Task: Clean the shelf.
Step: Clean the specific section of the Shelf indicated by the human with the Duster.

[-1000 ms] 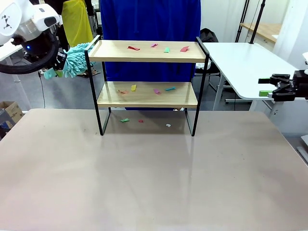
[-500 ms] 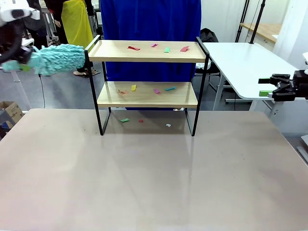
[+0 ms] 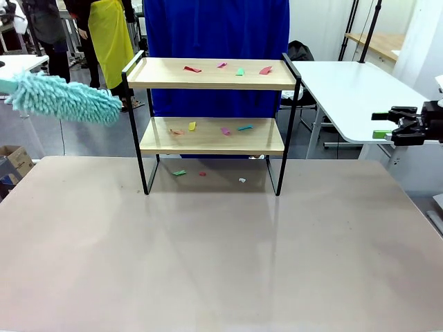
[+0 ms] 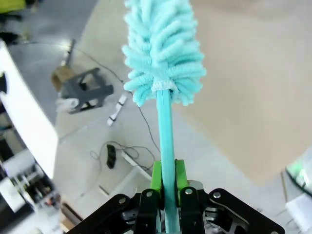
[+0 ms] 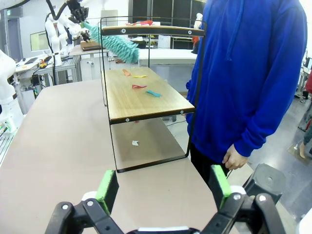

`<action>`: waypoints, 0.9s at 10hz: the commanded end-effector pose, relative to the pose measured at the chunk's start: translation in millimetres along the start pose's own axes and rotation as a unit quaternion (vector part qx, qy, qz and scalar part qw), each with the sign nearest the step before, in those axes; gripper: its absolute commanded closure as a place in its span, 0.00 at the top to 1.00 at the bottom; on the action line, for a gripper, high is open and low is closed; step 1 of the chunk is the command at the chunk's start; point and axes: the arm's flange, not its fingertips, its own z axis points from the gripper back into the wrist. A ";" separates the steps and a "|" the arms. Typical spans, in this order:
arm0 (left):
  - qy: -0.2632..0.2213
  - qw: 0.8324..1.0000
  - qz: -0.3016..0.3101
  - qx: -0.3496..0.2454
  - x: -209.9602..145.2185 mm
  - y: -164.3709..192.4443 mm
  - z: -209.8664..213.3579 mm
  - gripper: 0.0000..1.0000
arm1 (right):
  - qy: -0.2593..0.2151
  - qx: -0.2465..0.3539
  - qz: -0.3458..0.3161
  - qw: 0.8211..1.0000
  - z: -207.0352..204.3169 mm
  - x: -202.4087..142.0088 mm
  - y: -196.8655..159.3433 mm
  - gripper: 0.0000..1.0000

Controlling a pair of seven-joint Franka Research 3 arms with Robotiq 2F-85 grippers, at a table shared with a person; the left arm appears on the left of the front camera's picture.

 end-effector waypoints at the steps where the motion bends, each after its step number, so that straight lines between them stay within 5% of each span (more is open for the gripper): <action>1: 0.021 0.990 -0.140 -0.007 -16.2 -13.7 10.9 0.13 | 0.000 0.002 0.003 1.000 -1.3 2.7 0.7 1.00; 6: 0.039 0.935 -0.332 -0.119 -26.9 -79.0 29.1 0.13 | 0.000 0.002 0.003 1.000 -1.3 2.7 0.7 1.00; 9: 0.007 0.925 -0.353 -0.137 -20.8 -104.4 22.6 0.13 | 0.000 0.002 0.003 1.000 -1.3 2.7 0.7 1.00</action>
